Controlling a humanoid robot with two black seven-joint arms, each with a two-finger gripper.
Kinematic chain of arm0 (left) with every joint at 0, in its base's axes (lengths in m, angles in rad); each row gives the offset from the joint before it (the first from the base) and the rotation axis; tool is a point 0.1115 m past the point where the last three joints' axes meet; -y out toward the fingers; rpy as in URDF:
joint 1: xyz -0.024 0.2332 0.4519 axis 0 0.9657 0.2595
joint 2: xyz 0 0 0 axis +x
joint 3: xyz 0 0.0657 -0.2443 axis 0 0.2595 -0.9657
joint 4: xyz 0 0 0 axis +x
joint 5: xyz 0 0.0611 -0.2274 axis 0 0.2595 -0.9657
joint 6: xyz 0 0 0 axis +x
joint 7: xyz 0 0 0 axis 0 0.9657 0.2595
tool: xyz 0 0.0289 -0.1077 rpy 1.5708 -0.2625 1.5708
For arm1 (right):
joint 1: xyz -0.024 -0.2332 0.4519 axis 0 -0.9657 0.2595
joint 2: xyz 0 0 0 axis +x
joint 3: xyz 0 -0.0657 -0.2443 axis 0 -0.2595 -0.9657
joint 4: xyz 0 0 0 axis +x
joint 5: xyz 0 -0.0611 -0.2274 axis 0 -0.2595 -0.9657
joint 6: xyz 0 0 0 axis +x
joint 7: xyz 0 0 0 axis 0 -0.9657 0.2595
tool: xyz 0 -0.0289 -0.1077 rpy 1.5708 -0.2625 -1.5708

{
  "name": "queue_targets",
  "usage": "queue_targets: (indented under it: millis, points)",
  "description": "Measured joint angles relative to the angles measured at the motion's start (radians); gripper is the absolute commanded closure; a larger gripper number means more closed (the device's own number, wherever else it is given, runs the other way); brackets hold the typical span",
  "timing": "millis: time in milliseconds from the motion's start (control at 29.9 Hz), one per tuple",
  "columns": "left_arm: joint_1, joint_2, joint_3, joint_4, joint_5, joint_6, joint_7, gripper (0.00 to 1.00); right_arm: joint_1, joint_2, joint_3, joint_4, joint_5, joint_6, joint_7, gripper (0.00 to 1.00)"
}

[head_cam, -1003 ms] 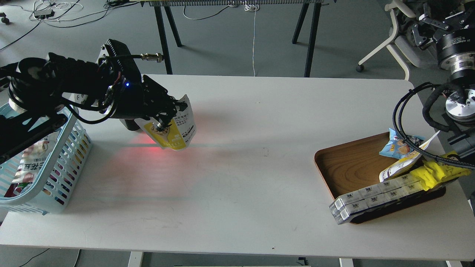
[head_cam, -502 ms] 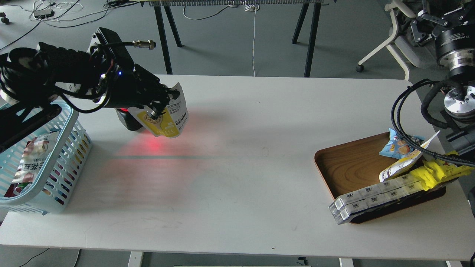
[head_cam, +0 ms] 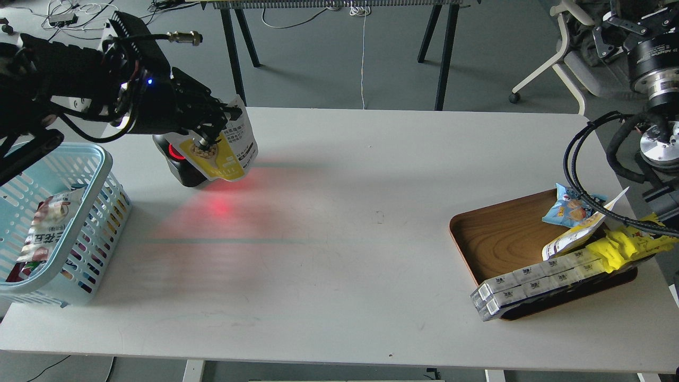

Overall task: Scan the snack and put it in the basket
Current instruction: 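Hold the yellow pouch with the left gripper in front of the scanner, then carry the pouch with the left gripper and drop it into the blue basket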

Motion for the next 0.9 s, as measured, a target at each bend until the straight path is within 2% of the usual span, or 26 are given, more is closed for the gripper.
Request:
queue_targets:
  millis: [435,602,702,903]
  points:
    - [0.048,-0.03,0.009,0.004,0.0,0.0,0.003,0.99,-0.002,0.0,0.006,0.0,0.0,-0.002,0.0,0.01]
    - [0.067,-0.019,0.001,-0.03,0.0,0.0,-0.001,0.99,0.0,0.0,0.007,0.0,0.001,-0.002,0.0,0.01]
    - [0.068,0.032,-0.01,-0.085,0.0,0.0,-0.004,0.99,0.0,0.0,0.007,0.0,0.001,-0.002,0.0,0.01]
    - [0.065,0.218,-0.042,-0.183,0.0,0.0,-0.004,0.99,-0.006,0.0,0.01,0.0,0.001,0.002,0.0,0.01]
